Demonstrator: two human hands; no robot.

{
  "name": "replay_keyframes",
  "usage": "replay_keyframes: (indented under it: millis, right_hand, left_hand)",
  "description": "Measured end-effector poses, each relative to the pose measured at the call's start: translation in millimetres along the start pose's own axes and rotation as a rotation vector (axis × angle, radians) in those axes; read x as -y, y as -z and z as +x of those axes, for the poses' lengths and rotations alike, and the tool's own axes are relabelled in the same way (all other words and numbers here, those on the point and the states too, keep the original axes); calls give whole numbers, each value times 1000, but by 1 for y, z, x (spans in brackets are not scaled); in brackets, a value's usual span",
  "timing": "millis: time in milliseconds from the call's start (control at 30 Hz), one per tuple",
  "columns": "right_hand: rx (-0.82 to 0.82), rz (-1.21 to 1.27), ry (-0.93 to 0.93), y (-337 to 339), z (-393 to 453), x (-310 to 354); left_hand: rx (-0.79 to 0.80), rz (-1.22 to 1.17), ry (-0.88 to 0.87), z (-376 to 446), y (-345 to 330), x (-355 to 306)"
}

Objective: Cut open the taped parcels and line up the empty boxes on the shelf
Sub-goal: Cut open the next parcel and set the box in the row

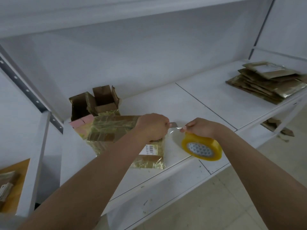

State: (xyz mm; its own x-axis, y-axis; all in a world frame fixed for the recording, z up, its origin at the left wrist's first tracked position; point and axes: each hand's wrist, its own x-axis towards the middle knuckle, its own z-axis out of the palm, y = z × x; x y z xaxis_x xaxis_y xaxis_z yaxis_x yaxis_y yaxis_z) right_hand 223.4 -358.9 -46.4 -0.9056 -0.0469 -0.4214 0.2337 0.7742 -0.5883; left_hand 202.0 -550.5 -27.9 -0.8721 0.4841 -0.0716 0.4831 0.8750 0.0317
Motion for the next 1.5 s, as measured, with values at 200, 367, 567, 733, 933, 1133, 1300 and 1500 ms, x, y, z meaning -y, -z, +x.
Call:
replay_keyframes:
  millis: [200, 367, 567, 733, 933, 1133, 1300, 1500]
  right_hand:
    - [-63, 19, 20, 0, -4, 1]
    - [-79, 98, -44, -5, -1, -3]
    - [-62, 170, -38, -14, 6, -3]
    - [-58, 115, -129, -15, 11, -12]
    - [-83, -89, -170, -21, 15, -13]
    - [-105, -196, -168, -23, 7, -8]
    - [-82, -70, -152, -23, 12, -14]
    - [-101, -44, -153, -21, 7, -15]
  left_hand:
    - [138, 290, 147, 12, 7, -42]
    - [77, 45, 126, 9, 2, -22]
    - [-242, -305, 409, -5, -13, -23]
    - [-206, -253, 420, -4, -23, -35]
    - [-210, -296, 376, -8, -28, -33]
    - [-222, -313, 353, -19, -38, -33]
    - [-236, -357, 295, -18, -35, -20]
    - [-39, -173, 56, -17, -24, -8]
